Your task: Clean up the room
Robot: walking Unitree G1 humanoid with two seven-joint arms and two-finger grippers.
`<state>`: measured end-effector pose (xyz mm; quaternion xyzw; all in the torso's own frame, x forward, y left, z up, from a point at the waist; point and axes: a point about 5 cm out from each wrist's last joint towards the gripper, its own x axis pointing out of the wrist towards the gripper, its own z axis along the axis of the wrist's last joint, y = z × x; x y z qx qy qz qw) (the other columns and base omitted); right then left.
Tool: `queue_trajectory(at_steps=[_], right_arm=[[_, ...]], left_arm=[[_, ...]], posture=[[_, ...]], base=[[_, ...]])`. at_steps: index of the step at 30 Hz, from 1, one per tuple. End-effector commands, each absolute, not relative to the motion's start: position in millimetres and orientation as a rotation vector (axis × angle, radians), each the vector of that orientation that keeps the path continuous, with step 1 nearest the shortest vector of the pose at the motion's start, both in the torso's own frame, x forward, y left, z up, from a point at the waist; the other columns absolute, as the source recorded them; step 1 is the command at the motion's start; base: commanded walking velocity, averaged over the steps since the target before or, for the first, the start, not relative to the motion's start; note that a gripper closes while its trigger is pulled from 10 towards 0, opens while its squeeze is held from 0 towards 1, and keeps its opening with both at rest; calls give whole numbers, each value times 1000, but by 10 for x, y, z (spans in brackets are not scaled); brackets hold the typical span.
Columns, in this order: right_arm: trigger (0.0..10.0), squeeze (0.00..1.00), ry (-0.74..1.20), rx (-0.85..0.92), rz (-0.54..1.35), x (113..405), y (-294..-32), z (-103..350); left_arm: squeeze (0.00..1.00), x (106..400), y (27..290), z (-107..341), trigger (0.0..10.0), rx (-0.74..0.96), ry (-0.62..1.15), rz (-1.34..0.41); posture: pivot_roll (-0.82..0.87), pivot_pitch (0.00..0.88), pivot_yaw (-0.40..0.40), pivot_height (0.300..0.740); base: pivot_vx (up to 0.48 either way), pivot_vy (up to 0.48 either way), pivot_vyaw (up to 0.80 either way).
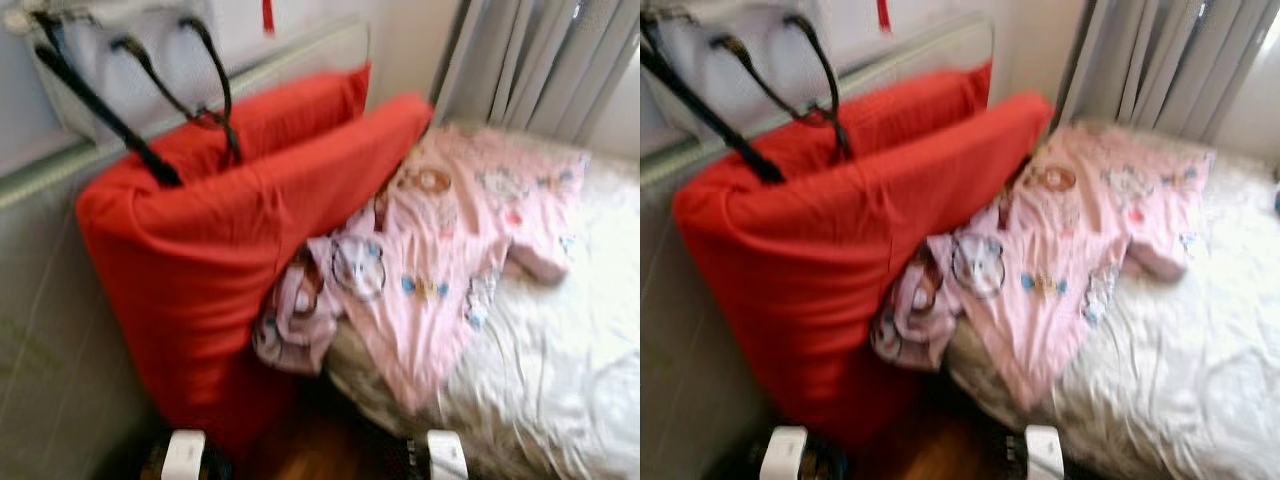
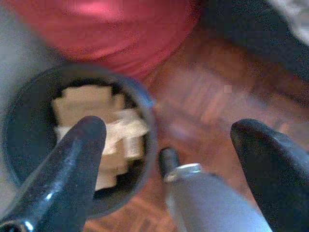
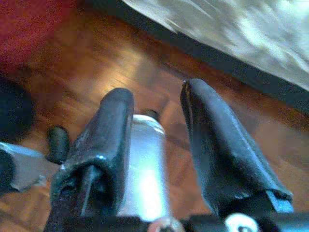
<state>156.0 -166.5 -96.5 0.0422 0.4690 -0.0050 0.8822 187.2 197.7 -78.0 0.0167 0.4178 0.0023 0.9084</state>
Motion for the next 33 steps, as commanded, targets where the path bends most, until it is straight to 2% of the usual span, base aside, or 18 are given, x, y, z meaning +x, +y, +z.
queue_trajectory(at_steps=[1,26,33], right_arm=[[10000,0,969,94,0,1601,-1613,-953],[10000,0,933,120,-14,1653,-1695,-920],[10000,0,910,133,-27,1669,-1708,-907]], left_arm=[[0,1805,2062,-801,10000,56,887,16],[0,1813,2053,-792,10000,36,864,10],[0,1826,2041,-776,10000,6,828,9]], posture=[[-38,55,-45,740],[-41,56,-47,740],[-43,54,-48,740]], base=[[281,0,0],[278,0,0],[0,0,0]])
